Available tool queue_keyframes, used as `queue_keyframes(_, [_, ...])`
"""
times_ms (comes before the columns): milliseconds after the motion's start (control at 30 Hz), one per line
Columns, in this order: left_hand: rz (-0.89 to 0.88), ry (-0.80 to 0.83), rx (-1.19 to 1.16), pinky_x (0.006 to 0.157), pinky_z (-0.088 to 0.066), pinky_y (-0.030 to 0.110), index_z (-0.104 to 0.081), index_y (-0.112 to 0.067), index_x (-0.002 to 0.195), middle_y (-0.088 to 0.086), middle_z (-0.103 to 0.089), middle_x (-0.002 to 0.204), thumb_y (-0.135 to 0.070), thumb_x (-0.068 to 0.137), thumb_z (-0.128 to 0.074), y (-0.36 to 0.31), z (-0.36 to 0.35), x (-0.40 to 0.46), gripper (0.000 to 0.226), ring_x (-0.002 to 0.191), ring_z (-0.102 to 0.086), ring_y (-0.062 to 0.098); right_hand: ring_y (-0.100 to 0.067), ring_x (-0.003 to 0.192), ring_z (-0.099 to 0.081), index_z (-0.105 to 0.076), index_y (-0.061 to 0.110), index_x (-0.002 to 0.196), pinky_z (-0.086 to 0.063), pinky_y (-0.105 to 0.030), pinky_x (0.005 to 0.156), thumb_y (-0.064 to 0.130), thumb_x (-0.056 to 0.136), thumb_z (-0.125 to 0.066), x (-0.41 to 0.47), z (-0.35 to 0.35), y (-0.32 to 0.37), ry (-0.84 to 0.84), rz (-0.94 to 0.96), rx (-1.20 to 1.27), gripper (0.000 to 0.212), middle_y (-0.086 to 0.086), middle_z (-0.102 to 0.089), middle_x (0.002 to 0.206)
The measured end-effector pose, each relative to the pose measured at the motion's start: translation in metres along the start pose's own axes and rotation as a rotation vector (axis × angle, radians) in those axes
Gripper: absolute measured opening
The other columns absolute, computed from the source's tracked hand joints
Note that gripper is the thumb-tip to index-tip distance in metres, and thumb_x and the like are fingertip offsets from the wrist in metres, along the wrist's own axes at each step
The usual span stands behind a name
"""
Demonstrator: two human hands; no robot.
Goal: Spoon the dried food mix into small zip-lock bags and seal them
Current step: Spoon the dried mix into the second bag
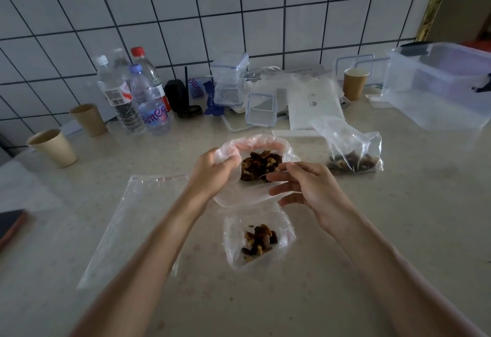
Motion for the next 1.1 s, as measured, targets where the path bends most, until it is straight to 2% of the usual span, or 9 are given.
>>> queue_keyframes(100, [0.015, 0.063, -0.103, 0.091, -0.060, 0.044, -0.075, -0.036, 0.106, -0.010, -0.079, 0.094, -0.048, 0.088, -0.064, 0.002, -0.008, -0.002, 0.025, 0.093, -0.075, 0.014, -0.027, 0.075, -0.077, -0.063, 0.003, 0.121, -0.057, -0.030, 0.053, 0.016, 0.111, -0.043, 0.002, -0.001, -0.001, -0.028, 0.029, 0.003, 0.026, -0.009, -0.080, 0.097])
queue_keyframes(200, [0.006, 0.094, -0.151, 0.098, -0.056, 0.046, -0.072, -0.033, 0.119, -0.009, -0.079, 0.104, -0.054, 0.088, -0.061, 0.001, -0.011, -0.005, 0.039, 0.101, -0.074, 0.013, -0.024, 0.073, -0.076, -0.064, 0.006, 0.120, -0.056, -0.029, 0.053, 0.015, 0.111, -0.043, 0.003, 0.000, 0.000, -0.055, 0.064, -0.007, 0.024, -0.006, -0.081, 0.096])
queue_keyframes(433, [-0.030, 0.129, -0.153, 0.101, -0.055, 0.049, -0.064, -0.024, 0.133, -0.004, -0.078, 0.112, -0.056, 0.091, -0.060, -0.004, -0.012, -0.010, 0.053, 0.102, -0.075, 0.016, -0.023, 0.073, -0.076, -0.066, 0.008, 0.116, -0.059, -0.031, 0.054, 0.014, 0.111, -0.042, 0.006, 0.003, -0.001, -0.079, 0.083, 0.004, 0.025, -0.006, -0.081, 0.096])
queue_keyframes(500, [-0.034, 0.131, -0.147, 0.097, -0.057, 0.047, -0.064, -0.025, 0.132, -0.005, -0.078, 0.111, -0.054, 0.094, -0.060, -0.003, -0.013, -0.010, 0.048, 0.101, -0.075, 0.015, -0.024, 0.077, -0.077, -0.065, 0.006, 0.119, -0.059, -0.033, 0.057, 0.014, 0.111, -0.042, 0.008, 0.002, -0.005, -0.030, 0.041, 0.030, 0.025, -0.007, -0.081, 0.100])
queue_keyframes(600, [-0.053, 0.146, -0.144, 0.086, -0.055, 0.037, -0.067, -0.031, 0.123, -0.011, -0.079, 0.105, -0.051, 0.099, -0.059, -0.003, -0.013, -0.009, 0.032, 0.094, -0.076, 0.008, -0.025, 0.082, -0.077, -0.067, 0.005, 0.121, -0.061, -0.037, 0.062, 0.014, 0.111, -0.044, 0.010, 0.004, -0.008, 0.004, -0.006, 0.085, 0.027, -0.009, -0.080, 0.104])
queue_keyframes(733, [-0.039, 0.104, -0.138, 0.086, -0.055, 0.035, -0.064, -0.026, 0.129, -0.009, -0.079, 0.103, -0.050, 0.099, -0.060, 0.001, -0.008, -0.006, 0.038, 0.090, -0.076, 0.006, -0.027, 0.082, -0.076, -0.067, 0.001, 0.119, -0.061, -0.038, 0.062, 0.014, 0.110, -0.044, 0.010, 0.006, -0.010, -0.029, -0.021, 0.173, 0.027, -0.014, -0.080, 0.103])
queue_keyframes(900, [-0.065, 0.065, -0.151, 0.077, -0.053, 0.031, -0.069, -0.030, 0.116, 0.005, -0.078, 0.098, -0.049, 0.100, -0.059, -0.001, -0.003, -0.006, 0.026, 0.089, -0.075, 0.020, -0.028, 0.081, -0.076, -0.068, 0.000, 0.115, -0.058, -0.034, 0.057, 0.014, 0.110, -0.044, 0.009, 0.011, -0.008, -0.075, -0.015, 0.226, 0.028, -0.017, -0.079, 0.100])
queue_keyframes(1100, [-0.083, 0.016, -0.151, 0.071, -0.054, 0.027, -0.072, -0.033, 0.107, -0.002, -0.078, 0.096, -0.049, 0.102, -0.059, -0.003, 0.003, -0.006, 0.021, 0.085, -0.075, 0.012, -0.029, 0.083, -0.077, -0.070, 0.001, 0.111, -0.057, -0.032, 0.054, 0.015, 0.110, -0.043, 0.006, 0.015, 0.001, -0.087, 0.023, 0.271, 0.030, -0.020, -0.078, 0.101])
Point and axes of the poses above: each hand's wrist, its own x-axis towards the middle knuckle, its own z-axis out of the back of the hand, y = z × x, the point moved 10 cm from there along x, towards the middle knuckle
